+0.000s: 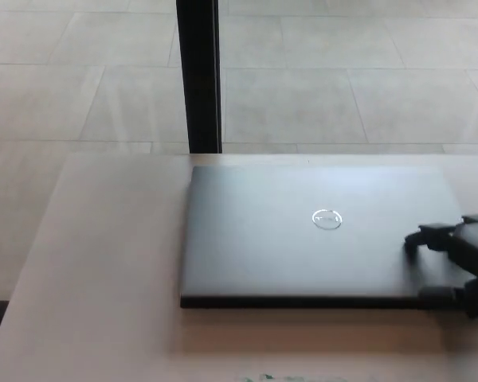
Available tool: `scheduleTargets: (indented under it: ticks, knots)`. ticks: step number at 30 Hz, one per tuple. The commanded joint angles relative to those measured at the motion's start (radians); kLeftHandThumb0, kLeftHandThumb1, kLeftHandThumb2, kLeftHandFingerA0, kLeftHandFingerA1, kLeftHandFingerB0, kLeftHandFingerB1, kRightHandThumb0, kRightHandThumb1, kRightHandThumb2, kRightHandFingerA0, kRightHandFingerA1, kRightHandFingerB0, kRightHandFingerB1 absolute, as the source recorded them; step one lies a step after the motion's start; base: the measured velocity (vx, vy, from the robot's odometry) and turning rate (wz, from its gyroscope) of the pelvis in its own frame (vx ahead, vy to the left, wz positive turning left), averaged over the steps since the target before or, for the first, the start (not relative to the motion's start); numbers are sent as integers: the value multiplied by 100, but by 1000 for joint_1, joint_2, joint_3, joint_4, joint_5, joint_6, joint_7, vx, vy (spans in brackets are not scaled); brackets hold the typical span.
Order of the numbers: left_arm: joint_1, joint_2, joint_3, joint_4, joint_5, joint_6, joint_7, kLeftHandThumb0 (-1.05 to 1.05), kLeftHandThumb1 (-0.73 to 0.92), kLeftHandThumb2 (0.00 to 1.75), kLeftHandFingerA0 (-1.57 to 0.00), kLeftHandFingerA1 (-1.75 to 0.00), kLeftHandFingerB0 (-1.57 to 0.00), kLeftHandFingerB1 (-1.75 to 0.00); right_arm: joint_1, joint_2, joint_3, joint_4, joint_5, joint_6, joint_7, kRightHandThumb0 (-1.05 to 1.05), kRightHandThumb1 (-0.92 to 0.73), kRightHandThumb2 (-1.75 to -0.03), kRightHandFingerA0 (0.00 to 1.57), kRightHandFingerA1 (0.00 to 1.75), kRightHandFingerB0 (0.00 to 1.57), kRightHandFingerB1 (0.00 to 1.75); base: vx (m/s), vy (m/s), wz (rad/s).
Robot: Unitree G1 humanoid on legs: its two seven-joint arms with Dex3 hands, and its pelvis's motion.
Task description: The robot uses its right hand to push down on the lid of a laptop kept in the middle of the desk to close it
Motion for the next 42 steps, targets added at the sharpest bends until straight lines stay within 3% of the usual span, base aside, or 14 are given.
scheduleTargets:
  ticks: [1,9,13,19,20,21,22,24,25,26,33,39,40,42]
  knots:
    - [2,26,-8,10,-25,7,-1,-104,92,91,-21,-106,-18,-76,81,4,20,55,-97,36,20,-72,-73,-75,36,50,32,38,-4,-6,6]
    - [3,24,-14,-10,-42,32,13,-105,92,88,-25,-93,-17,-72,130,36,26,93,-122,28,27,-77,-72,-80,35,54,32,41,0,0,0]
    - [-4,27,-19,9,-41,19,20,-105,92,89,-27,-96,-17,-70,115,42,7,100,-111,35,52,-69,-86,-66,39,51,34,36,0,0,0]
    - [-1,33,-31,17,-39,11,14,-105,92,90,-28,-92,-19,-69,87,6,-38,80,-85,-6,77,-74,-74,-78,35,52,32,39,0,0,0]
    - [-1,33,-32,18,-41,10,17,-102,82,123,-32,-86,-24,-69,82,-8,-55,66,-73,-18,92,-73,-74,-77,36,50,31,39,0,0,0]
    - [-1,34,-33,18,-42,9,17,-102,82,123,-32,-86,-24,-69,83,-7,-59,65,-76,-19,94,-73,-74,-77,36,50,31,39,0,0,0]
    - [-2,34,-35,18,-42,12,24,-105,92,90,-31,-98,-20,-72,75,-32,-90,49,-55,-57,83,-68,-85,-66,43,45,35,35,0,0,0]
    - [-4,37,-36,26,-43,10,21,-105,92,89,-29,-97,-20,-73,75,-47,-122,22,-32,-64,111,-67,-85,-66,43,45,34,35,0,0,0]
    - [-2,37,-37,30,-44,1,13,-102,81,123,-31,-85,-23,-69,74,-54,-171,16,16,-97,107,-64,-83,-65,45,46,37,38,0,0,0]
    - [-3,37,-36,32,-46,-1,12,-105,92,89,-28,-95,-20,-74,73,-61,-222,1,64,-109,117,-64,-83,-65,43,50,35,37,0,0,0]
    - [-2,54,-34,22,-49,15,16,-105,92,88,-28,-94,-20,-70,65,-111,-530,-72,307,-93,229,-61,-79,-64,46,49,31,36,0,0,0]
    - [13,52,-38,-2,-48,33,12,-104,92,92,-21,-102,-16,-72,125,-170,-827,-115,463,-30,212,-57,-79,-64,47,49,33,36,0,0,0]
    - [11,54,-33,9,-52,39,16,-104,82,125,-29,-85,-20,-67,148,-168,-896,-122,490,-7,187,-49,-78,-63,49,49,37,36,0,0,0]
    - [13,48,-27,5,-57,36,22,-105,79,123,-30,-86,-24,-72,184,-175,-1004,-89,527,-22,159,-58,-79,-63,47,53,38,38,0,0,0]
